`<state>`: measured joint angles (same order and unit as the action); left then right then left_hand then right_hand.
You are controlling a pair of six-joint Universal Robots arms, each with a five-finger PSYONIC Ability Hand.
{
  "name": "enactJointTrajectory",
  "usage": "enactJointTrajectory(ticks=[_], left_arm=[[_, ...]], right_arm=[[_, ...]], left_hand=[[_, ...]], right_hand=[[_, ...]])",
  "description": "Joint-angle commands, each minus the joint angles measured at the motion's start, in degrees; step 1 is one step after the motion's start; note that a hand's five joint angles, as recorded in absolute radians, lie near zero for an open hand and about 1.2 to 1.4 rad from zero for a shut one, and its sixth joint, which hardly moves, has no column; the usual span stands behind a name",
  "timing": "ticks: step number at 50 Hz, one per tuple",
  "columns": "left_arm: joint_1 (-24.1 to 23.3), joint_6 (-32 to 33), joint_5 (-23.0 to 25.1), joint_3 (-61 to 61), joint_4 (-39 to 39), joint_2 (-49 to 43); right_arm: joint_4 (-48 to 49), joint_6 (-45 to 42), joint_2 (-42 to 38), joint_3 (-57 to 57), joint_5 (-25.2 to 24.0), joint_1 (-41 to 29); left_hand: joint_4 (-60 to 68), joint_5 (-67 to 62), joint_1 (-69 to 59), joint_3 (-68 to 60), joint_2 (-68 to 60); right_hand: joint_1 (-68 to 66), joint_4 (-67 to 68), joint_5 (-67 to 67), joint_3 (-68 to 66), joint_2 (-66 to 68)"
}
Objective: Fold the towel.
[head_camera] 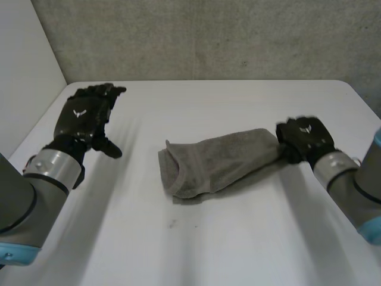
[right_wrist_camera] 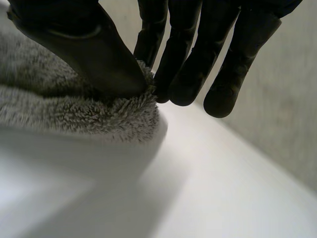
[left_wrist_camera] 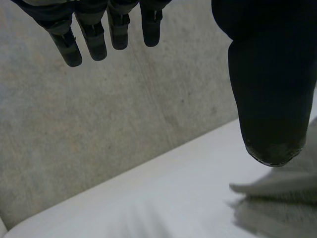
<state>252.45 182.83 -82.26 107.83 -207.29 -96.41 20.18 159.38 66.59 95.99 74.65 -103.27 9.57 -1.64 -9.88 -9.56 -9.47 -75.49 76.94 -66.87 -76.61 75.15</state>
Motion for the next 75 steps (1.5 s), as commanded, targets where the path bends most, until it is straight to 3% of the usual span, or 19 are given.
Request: enactJointTrajectory(ticks=[1, 3, 8, 13, 16, 17, 18, 19, 24, 30, 37, 48, 55, 59, 68, 75], left_arm=[[-0.7, -4.4, -0.1, -8.3, 11.6, 2.4], [-1.1, -6.4, -0.7, -14.1, 19.0, 1.4], [-2.6, -8.5, -3.1, -22.5, 27.4, -2.6], [-4.7, -9.0, -6.4, -29.1, 30.8, -6.6], [-5.4, -9.1, -8.1, -32.1, 31.2, -9.1], [-5.4, -9.1, -8.1, -32.2, 31.2, -9.1], [-6.0, -9.1, -8.6, -33.6, 31.2, -10.5], [-6.6, -9.1, -9.0, -34.9, 31.3, -11.9], [-8.5, -9.1, -10.0, -38.0, 31.4, -16.2], [-10.8, -9.2, -11.9, -41.2, 31.9, -20.9], [-15.6, -9.1, -15.3, -44.2, 32.1, -28.6], [-18.1, -8.3, -15.6, -46.1, 31.7, -38.1], [-18.1, -8.3, -15.6, -44.3, 31.9, -39.8], [-18.0, -8.2, -15.5, -40.8, 31.7, -39.4], [-18.0, -8.2, -15.6, -39.0, 31.7, -36.6], [-17.6, -8.4, -15.6, -38.9, 32.3, -25.9]], right_arm=[[-2.4, -2.1, -2.1, -12.1, -0.5, -12.7], [-4.9, -3.0, -7.0, -19.2, -0.6, -19.4], [-11.2, -6.0, -15.2, -27.2, -1.7, -26.9], [-17.1, -10.2, -21.2, -29.5, -4.6, -31.2], [-19.0, -12.6, -22.0, -29.8, -3.8, -31.8], [-19.6, -12.4, -21.2, -29.8, -3.6, -31.6], [-19.6, -12.4, -21.1, -29.8, -3.6, -31.6], [-19.8, -11.4, -19.6, -29.1, -2.4, -31.3], [-19.1, -1.9, -11.9, -25.5, 2.0, -30.2], [-16.6, 13.6, -4.1, -18.8, 3.8, -23.0], [-17.1, 21.3, -3.0, -17.9, 4.0, -18.2], [-24.8, 19.2, -16.9, -29.6, 3.9, -16.8], [-31.7, 14.4, -26.9, -39.3, 4.0, -16.8], [-33.2, 12.1, -28.5, -41.6, 4.2, -16.9], [-33.4, 11.3, -25.1, -41.8, 4.0, -16.9], [-33.0, 11.2, -14.2, -38.3, 5.6, -16.4]], left_hand=[[0.4, 1.6, -0.1, -0.4, -0.5], [0.4, 1.6, -0.1, -0.4, -0.5], [0.4, 1.6, -0.1, -0.4, -0.5], [0.4, 1.6, -0.1, -0.4, -0.5], [0.4, 1.6, -0.1, -0.4, -0.5], [0.4, 1.6, -0.1, -0.4, -0.5], [0.4, 1.6, -0.1, -0.4, -0.5], [0.4, 1.6, -0.1, -0.4, -0.5], [0.4, 1.6, -0.1, -0.4, -0.5], [0.4, 1.6, -0.1, -0.4, -0.5], [0.4, 1.6, -0.1, -0.4, -0.5], [0.4, 1.6, -0.1, -0.4, -0.5], [0.4, 1.6, -0.1, -0.4, -0.5], [0.4, 1.6, -0.1, -0.4, -0.5], [0.4, 1.6, -0.1, -0.4, -0.5], [0.4, 1.6, -0.1, -0.4, -0.5]], right_hand=[[-4.5, 3.1, -3.1, -3.4, 4.9], [-4.5, 3.1, -3.1, -3.4, 4.9], [-4.5, 3.1, -3.1, -3.4, 4.9], [-4.5, 3.1, -3.1, -3.4, 4.9], [-4.5, 3.1, -3.1, -3.4, 4.9], [22.1, -23.5, 23.5, 23.2, -21.7], [22.3, -23.8, 23.7, 23.5, -22.0], [49.7, -51.1, 51.0, 50.8, -49.3], [65.5, -66.9, 66.9, 66.6, -65.1], [65.5, -66.9, 66.9, 66.6, -65.1], [65.5, -66.9, 66.9, 66.6, -65.1], [65.5, -66.9, 66.9, 66.6, -65.1], [65.5, -66.9, 66.9, 66.6, -65.1], [65.5, -66.9, 66.9, 66.6, -65.1], [65.5, -66.9, 66.9, 66.6, -65.1], [65.5, -66.9, 66.9, 66.6, -65.1]])
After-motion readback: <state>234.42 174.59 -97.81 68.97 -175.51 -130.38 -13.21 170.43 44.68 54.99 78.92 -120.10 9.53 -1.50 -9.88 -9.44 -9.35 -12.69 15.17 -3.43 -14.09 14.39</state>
